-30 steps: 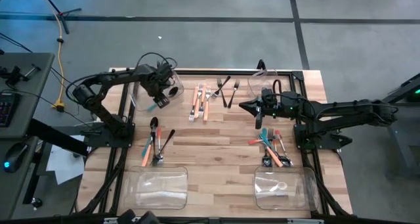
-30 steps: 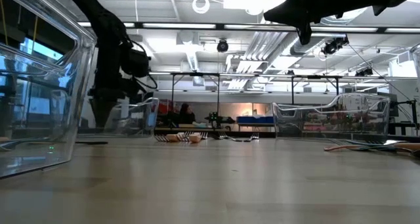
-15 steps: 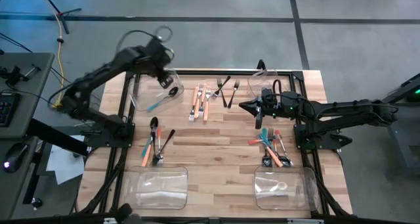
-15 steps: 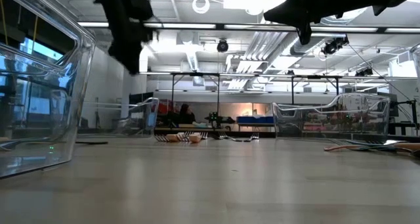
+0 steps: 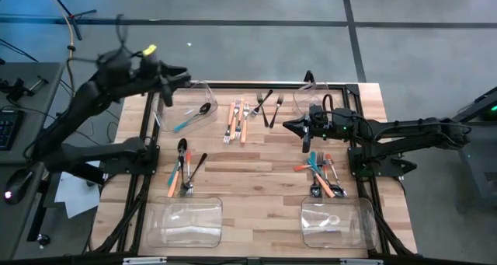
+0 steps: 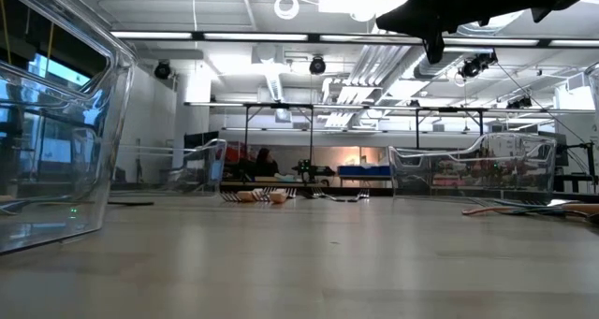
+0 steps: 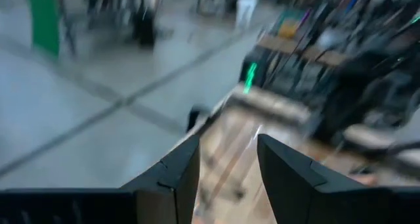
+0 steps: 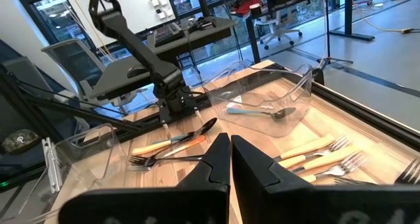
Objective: Sort silverware by color (type)
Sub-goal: Put the blue spoon into the top left transparent bin
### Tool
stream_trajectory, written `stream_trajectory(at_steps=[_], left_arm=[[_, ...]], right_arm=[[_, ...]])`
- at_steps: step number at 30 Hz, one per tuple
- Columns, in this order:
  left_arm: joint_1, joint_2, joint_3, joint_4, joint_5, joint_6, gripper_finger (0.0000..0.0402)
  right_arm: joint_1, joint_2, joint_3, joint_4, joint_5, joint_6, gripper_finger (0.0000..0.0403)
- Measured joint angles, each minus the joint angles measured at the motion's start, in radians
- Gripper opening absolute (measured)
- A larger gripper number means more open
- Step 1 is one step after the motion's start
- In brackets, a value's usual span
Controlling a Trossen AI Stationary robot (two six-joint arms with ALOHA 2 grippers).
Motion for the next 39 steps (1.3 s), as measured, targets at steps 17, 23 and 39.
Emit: stream_trajectory(at_steps=[17, 23, 39], left_arm=[[-0.36, -0.185, -0.715, 0.888, -0.03, -0.228, 0.014], [-0.457, -0.164, -0.803, 0.927, -0.142, -0.165, 0.0128], [-0.483, -0.148, -0.814, 0.927, -0.14, -0.14, 0.0008]], right_arm=[[0.0, 0.0, 0.0, 0.126, -0.062, 0.0, 0.0], [0.0, 0.0, 0.0, 0.136, -0.07, 0.003, 0.0], [0.0, 0.032, 0.0, 0.182, -0.101, 0.001, 0.0]])
